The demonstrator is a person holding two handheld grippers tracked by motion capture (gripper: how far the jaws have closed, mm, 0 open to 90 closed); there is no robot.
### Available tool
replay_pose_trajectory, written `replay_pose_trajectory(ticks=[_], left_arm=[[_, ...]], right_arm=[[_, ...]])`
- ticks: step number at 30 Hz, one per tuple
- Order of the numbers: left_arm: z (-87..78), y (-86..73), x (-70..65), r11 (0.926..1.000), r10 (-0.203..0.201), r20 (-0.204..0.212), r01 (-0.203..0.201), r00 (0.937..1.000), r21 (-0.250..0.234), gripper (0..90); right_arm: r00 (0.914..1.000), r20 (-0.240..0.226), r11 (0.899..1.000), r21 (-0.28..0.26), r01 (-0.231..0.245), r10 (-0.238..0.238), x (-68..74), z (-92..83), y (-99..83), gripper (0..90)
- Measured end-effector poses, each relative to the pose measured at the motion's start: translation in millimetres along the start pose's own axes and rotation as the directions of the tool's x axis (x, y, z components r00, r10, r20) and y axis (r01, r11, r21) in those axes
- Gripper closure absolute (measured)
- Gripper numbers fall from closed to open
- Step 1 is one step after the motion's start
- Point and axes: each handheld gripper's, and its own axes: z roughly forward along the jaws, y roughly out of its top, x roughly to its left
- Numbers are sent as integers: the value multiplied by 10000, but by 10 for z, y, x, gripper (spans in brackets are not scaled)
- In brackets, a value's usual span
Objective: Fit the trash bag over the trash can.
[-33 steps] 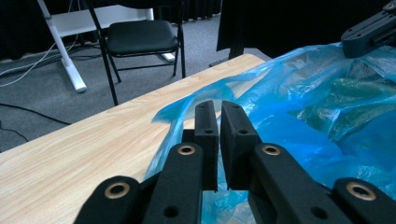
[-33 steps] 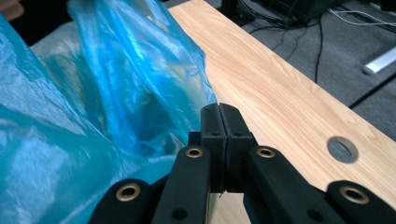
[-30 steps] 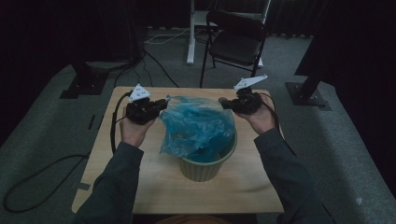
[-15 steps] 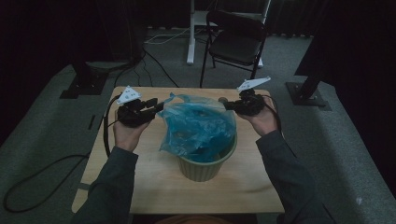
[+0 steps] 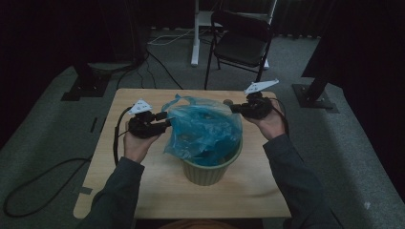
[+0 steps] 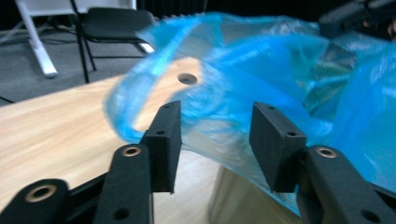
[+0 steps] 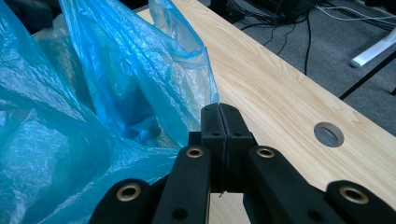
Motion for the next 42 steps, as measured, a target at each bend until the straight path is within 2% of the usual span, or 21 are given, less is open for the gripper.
replay_pose_trajectory(ticks=[2,3,4,7,10,13,15,17,22,28,30,32,33,35,38,39,42], left_arm=[[79,-7,-53,9996,157,88,-159,9998,211,519],[99,-4,-65,9994,193,120,-196,9997,276,573],[117,-2,-77,9993,162,171,-168,9997,324,573],[137,-2,-101,9987,236,406,-255,9989,449,710],[120,4,-123,9986,393,337,-404,9987,333,753],[67,20,-100,9995,325,363,-327,9988,52,819],[52,25,-94,9993,360,213,-361,9991,39,847],[13,17,-42,9998,201,74,-201,9998,7,856],[-5,-51,17,9998,51,-18,-51,10000,172,858],[-38,-122,54,9996,-119,0,119,9999,257,862],[-77,-212,85,9988,-286,5,285,9996,408,862],[-77,-212,85,9988,-286,5,285,9996,408,862],[-91,-293,64,9974,-174,-39,177,9998,692,861],[-102,-334,45,9966,-49,-43,53,10000,823,861],[-112,-340,40,9967,-34,-85,41,10000,809,853],[-148,-311,46,9986,-87,-122,93,9999,525,853],[-185,-239,42,9998,-102,-141,104,9998,163,789]], right_arm=[[10000,-29,10000,-11,6,-6,4,4,-2,898],[10000,-32,10000,-43,-1,1,2,3,-6,899],[10000,-32,10000,-43,-1,1,2,3,-6,899],[9999,47,9999,-45,-114,115,-22,-15,-34,899],[9997,86,9998,-26,-216,216,-49,-28,-60,899],[9991,135,9992,18,-397,397,-92,-35,-110,899],[9989,147,9990,64,-448,447,-109,-32,-134,899],[9975,199,9975,163,-686,683,-146,-13,-192,899],[9966,163,9963,293,-810,805,-176,17,-269,899],[9932,-18,9920,502,-1160,1163,-184,31,-481,899],[9913,-190,9904,499,-1291,1302,-180,7,-574,899],[9909,-234,9901,496,-1310,1323,-174,-3,-607,899],[9897,-371,9893,534,-1359,1380,-150,-28,-673,896],[9894,-483,9896,504,-1345,1369,-121,-59,-721,892],[9901,-590,9909,499,-1248,1276,-87,-91,-756,888],[9901,-590,9909,499,-1248,1276,-87,-91,-756,887],[9911,-675,9929,401,-1119,1145,-53,-134,-746,886]])
